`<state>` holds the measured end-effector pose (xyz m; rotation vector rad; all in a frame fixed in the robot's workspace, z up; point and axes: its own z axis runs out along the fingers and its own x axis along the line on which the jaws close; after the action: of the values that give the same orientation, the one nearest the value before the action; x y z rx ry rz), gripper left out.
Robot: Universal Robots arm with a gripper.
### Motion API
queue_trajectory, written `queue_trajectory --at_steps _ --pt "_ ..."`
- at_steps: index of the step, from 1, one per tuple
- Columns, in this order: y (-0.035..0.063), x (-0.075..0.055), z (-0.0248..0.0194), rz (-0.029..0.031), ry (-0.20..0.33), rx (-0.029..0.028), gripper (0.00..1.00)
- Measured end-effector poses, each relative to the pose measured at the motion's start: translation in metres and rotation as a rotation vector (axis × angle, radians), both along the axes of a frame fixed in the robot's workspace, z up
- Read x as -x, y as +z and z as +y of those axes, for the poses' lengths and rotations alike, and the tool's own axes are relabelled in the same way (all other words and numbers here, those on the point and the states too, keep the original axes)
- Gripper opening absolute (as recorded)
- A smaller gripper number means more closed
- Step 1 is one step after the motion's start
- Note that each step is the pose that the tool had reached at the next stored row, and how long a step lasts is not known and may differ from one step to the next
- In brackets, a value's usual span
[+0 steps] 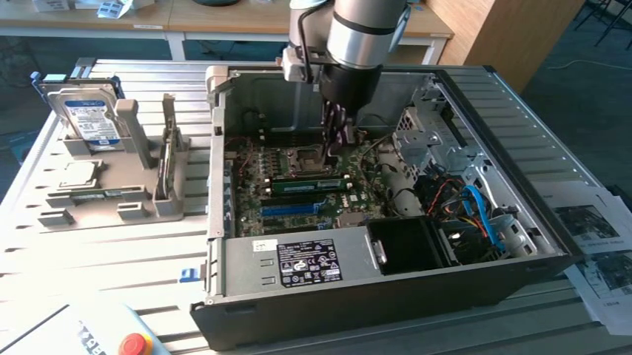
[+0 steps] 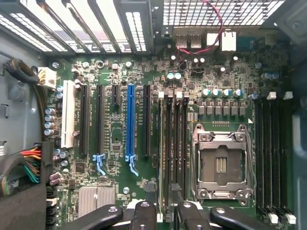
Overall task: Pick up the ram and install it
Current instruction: 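Insert the ram into the slot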
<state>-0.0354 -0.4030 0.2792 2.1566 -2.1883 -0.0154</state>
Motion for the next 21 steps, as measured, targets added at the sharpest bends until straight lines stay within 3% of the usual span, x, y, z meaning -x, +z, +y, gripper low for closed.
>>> queue_trajectory --at_steps 12,18,21 --pt "0.0195 0.0 0.0 -0.0021 0.0 0.0 0.25" --pt "0.0259 0.0 0.0 -0.0112 0.0 -0.0002 0.25" --pt "0.0259 0.0 0.0 -0.0119 0.0 -0.0003 0.25"
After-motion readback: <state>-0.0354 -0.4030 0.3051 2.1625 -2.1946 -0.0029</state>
